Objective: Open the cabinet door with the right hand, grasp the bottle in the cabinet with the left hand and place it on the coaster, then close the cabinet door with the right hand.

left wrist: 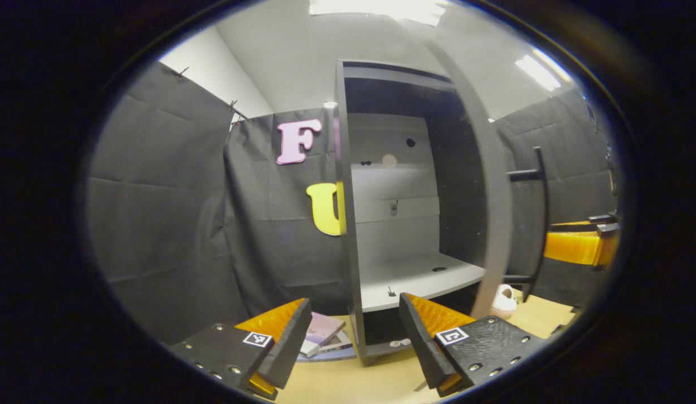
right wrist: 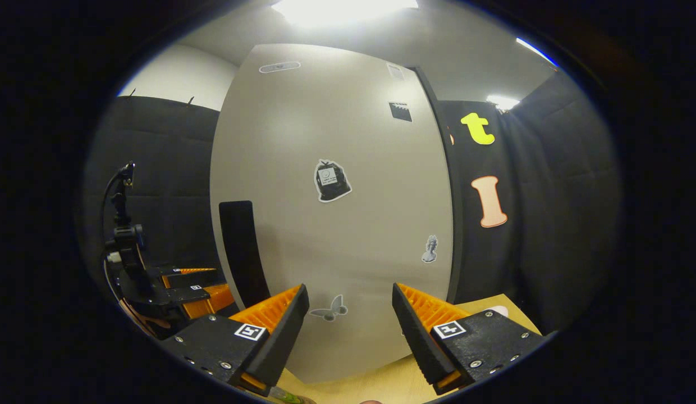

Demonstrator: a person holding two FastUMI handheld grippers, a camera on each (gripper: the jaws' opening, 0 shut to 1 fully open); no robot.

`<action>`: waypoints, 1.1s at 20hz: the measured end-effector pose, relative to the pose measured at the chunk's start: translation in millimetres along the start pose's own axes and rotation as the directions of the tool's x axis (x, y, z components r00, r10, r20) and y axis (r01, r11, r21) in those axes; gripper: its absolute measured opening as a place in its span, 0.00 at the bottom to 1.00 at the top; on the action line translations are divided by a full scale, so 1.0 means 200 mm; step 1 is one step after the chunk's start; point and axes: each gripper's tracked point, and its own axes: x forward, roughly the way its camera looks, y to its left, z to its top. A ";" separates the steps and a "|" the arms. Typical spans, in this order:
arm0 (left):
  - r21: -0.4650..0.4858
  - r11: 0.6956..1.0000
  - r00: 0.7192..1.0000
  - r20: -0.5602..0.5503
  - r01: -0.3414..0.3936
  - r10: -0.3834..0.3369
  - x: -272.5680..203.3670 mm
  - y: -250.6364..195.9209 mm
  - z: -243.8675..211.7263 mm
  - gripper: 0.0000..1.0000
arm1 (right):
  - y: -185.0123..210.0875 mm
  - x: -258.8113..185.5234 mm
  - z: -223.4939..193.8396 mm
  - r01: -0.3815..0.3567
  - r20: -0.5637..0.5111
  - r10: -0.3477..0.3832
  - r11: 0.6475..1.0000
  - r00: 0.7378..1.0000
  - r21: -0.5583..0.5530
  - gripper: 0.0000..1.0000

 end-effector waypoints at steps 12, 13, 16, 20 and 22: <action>-0.032 0.979 0.979 0.025 -0.202 0.203 -0.08 -0.03 0.17 0.97 | -0.26 0.07 0.01 0.169 -0.031 -0.173 0.981 0.984 -0.097 0.93; -0.021 0.980 0.979 0.038 -0.197 0.198 -0.07 -0.04 0.19 0.97 | -0.25 0.08 0.01 0.158 -0.024 -0.161 0.983 0.987 -0.093 0.93; 0.000 0.983 0.981 0.061 -0.186 0.185 -0.05 -0.06 0.20 0.89 | -0.27 0.09 0.03 0.149 -0.016 -0.150 0.986 0.989 -0.071 0.93; -0.056 0.987 0.986 0.064 -0.148 0.152 -0.04 -0.14 0.22 0.89 | -0.28 0.06 0.04 0.121 -0.023 -0.123 0.989 0.992 -0.085 0.93; -0.052 0.985 0.984 0.062 -0.165 0.168 -0.04 -0.14 0.23 0.89 | -0.29 0.05 0.06 0.122 -0.009 -0.123 0.988 0.992 -0.094 0.93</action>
